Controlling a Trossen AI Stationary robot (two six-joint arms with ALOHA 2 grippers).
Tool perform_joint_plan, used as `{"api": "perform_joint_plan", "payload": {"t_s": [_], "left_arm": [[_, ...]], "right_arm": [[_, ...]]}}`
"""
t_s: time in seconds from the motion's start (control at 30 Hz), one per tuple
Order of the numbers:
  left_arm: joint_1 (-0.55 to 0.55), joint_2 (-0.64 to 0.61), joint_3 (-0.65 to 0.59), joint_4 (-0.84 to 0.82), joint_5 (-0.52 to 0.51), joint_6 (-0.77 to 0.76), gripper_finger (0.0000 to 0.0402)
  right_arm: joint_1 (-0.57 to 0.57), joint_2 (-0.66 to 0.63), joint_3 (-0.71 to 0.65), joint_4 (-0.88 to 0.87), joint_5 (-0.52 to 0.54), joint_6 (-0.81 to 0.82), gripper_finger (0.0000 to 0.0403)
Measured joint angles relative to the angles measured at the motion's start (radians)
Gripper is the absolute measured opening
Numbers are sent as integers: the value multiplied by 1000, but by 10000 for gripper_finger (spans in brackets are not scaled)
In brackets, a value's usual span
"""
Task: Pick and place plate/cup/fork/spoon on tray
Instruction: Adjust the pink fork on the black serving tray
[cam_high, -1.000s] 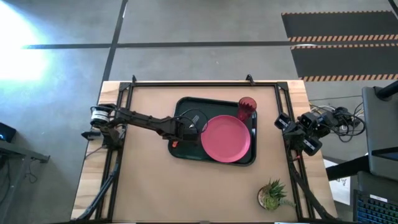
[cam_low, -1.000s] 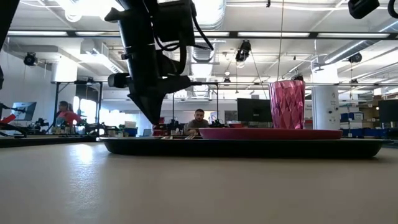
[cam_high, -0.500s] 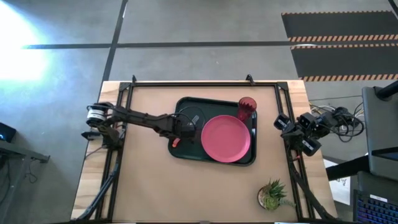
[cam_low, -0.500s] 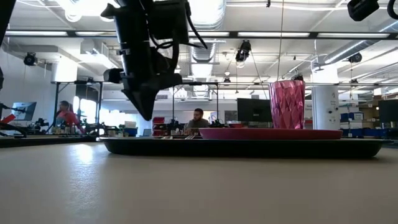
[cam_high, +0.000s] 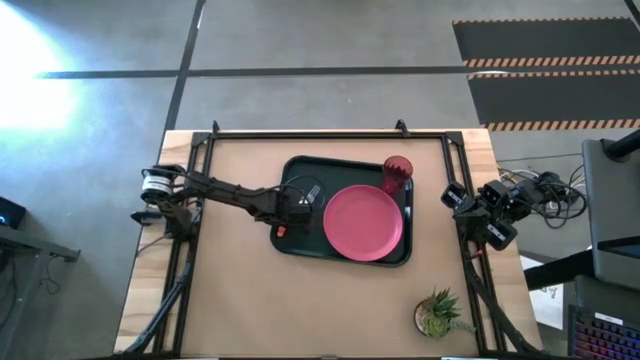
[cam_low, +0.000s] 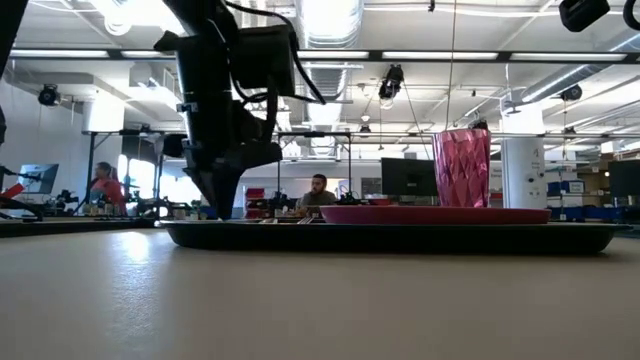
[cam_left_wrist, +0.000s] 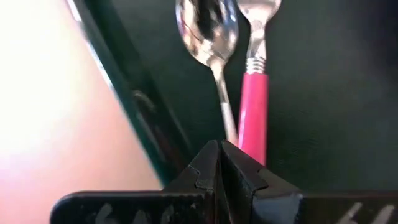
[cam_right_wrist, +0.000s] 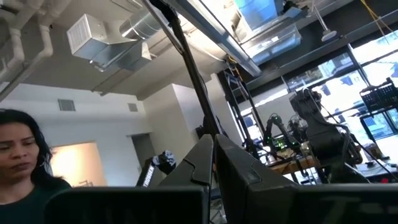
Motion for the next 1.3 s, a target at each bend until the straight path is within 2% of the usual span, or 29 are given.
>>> {"api": "perform_joint_plan", "payload": {"t_s": [0.13, 0.4, 0.63, 1.3], "left_arm": [[1, 2, -28, 89, 24, -2, 0], [1, 2, -32, 96, 24, -20, 0], [-2, 2, -33, 172, 29, -25, 0], [-1, 3, -51, 121, -6, 5, 0]], "right_arm": [[0, 0, 0, 0, 0, 1, 9], [0, 0, 0, 3, 0, 0, 9], [0, 0, 0, 3, 0, 0, 9], [0, 0, 0, 3, 0, 0, 9]]}}
